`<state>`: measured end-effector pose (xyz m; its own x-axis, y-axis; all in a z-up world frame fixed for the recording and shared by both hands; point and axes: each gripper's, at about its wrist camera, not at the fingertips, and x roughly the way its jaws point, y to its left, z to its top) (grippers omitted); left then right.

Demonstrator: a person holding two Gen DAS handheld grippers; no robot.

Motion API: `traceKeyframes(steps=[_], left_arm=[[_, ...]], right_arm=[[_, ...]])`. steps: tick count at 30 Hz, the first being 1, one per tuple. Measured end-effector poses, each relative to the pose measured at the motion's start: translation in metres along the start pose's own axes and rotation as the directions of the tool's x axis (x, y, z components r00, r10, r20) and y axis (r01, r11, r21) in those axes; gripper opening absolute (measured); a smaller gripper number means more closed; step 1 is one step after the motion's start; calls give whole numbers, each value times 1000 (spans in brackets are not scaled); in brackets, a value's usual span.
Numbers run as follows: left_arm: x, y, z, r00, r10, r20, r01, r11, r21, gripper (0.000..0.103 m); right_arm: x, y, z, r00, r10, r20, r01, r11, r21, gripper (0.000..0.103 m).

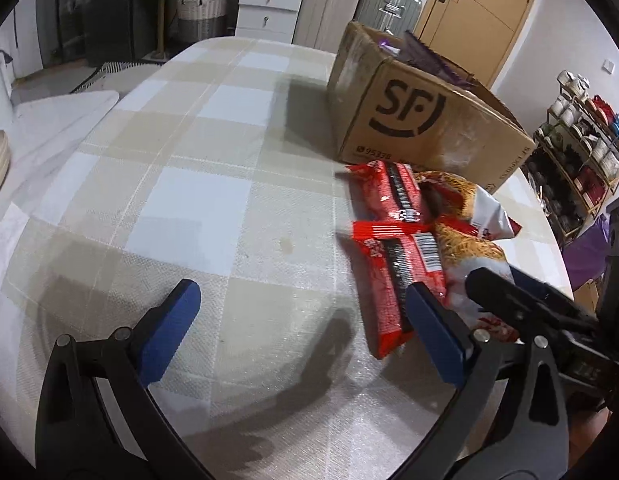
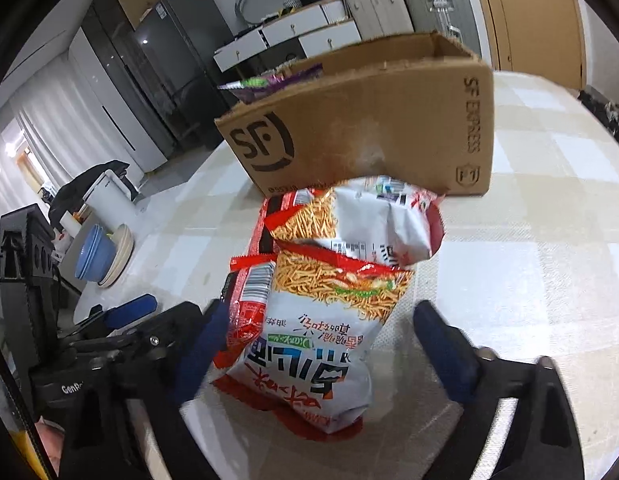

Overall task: Organize snacks
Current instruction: 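Grasp the noodle snack bag with the right gripper while the left gripper grasps a red chocolate bar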

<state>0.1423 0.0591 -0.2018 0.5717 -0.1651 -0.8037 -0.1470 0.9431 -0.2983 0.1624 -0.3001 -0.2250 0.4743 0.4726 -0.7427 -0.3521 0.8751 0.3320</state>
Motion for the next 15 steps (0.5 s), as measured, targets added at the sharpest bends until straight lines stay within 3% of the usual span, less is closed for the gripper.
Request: traceKeyframes(steps=[8,12,15], left_arm=[[8,8,3,999,29,-18,-29,999,-18,102],[5,6,3,999,38,-10,-38,999,-7,102],[1,3,2,999,44,-7,-44,999,2,102]], right_arm=[[14,15,-1,998,-52,-27,49,994,-93,62],[10,13,-3,1000,-7,-12,6,997,-71,52],[1,7,-6,1000,21,15,-20,998,-55,51]])
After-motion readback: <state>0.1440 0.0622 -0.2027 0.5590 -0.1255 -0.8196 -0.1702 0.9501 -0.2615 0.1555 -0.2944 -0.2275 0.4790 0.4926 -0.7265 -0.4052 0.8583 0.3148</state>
